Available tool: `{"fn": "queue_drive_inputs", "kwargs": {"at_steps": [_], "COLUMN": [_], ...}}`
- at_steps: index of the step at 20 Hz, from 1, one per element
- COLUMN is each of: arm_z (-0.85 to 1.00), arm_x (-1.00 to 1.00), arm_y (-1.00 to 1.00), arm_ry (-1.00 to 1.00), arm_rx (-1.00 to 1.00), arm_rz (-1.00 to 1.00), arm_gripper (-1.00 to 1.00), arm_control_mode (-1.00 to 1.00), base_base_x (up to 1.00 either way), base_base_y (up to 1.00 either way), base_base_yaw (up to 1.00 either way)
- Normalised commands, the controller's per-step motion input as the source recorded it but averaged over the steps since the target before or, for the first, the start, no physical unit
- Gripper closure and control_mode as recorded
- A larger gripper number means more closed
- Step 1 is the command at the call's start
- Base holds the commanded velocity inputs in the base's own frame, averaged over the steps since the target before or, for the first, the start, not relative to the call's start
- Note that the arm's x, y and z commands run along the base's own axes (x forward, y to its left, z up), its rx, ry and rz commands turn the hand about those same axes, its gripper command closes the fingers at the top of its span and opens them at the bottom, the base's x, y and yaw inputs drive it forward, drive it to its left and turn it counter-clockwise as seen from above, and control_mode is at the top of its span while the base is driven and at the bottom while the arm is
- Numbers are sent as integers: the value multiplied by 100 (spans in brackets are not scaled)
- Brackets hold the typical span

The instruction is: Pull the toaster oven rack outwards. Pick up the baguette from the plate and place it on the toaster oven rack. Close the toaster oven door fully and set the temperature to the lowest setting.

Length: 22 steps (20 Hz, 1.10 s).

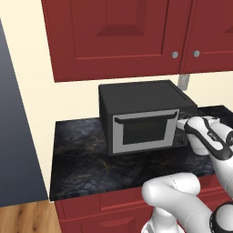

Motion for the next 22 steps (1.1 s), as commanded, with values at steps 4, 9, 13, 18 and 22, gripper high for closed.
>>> {"fn": "queue_drive_inputs", "kwargs": {"at_steps": [4,9,13,18,22], "arm_z": [0,-17,-4,0,0], "arm_x": [2,5,0,0,0], "arm_y": [0,0,0,0,0], "arm_ry": [0,-1,0,0,0], "arm_rx": [0,0,0,0,0], "arm_rz": [0,0,0,0,0], "arm_gripper": [-100,-100,-100,-100,-100], "arm_control_mode": [-100,-100,-100,-100,-100], "base_base_x": [0,0,0,0,0], "base_base_y": [0,0,0,0,0], "base_base_yaw": [0,0,0,0,0]}}
